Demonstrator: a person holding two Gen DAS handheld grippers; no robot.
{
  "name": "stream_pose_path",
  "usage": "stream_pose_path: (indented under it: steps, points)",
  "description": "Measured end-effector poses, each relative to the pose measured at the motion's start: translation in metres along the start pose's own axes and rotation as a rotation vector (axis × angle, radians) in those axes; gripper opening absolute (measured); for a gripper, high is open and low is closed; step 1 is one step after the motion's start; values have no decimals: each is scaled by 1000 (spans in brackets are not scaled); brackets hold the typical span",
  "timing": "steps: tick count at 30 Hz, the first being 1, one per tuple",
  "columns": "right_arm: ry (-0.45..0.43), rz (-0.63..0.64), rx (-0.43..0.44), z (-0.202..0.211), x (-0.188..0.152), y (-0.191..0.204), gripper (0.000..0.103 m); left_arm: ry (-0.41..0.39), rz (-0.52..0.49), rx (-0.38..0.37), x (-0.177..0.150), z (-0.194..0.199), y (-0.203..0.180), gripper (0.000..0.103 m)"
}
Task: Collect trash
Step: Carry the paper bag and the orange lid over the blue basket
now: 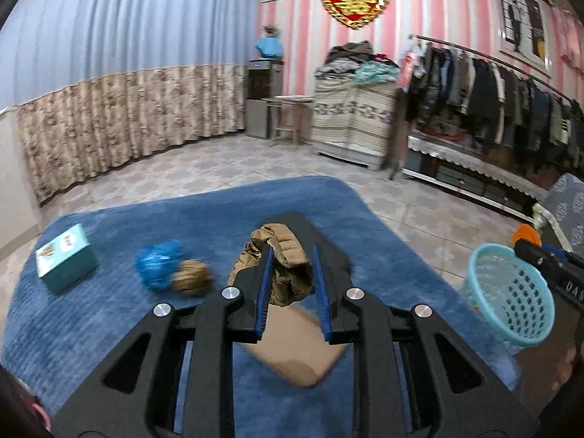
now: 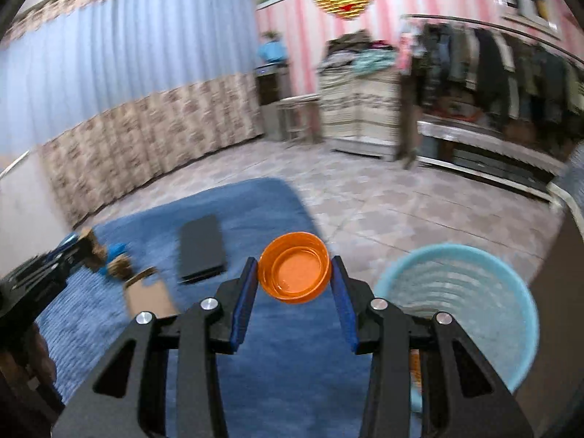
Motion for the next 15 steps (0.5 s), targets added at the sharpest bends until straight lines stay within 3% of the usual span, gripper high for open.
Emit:
stream_pose_path:
  steps: [8, 15]
  points:
    - [-12, -155, -122, 2, -1, -116, 41, 14, -55, -88, 3, -28, -77, 21]
    - [0, -228, -204, -9, -8, -177, 41, 33, -125, -230, 1, -54, -177, 21]
Point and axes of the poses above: each gripper's, at about its wrist camera, not at the fingertips, and z roughly against the way its jaws point, y to its left, x to its top, the point moved 9 cm from there along -z, roughly the way its jaws point, and after that the axes turned 6 degrees about -x, right-handed, at the moved point
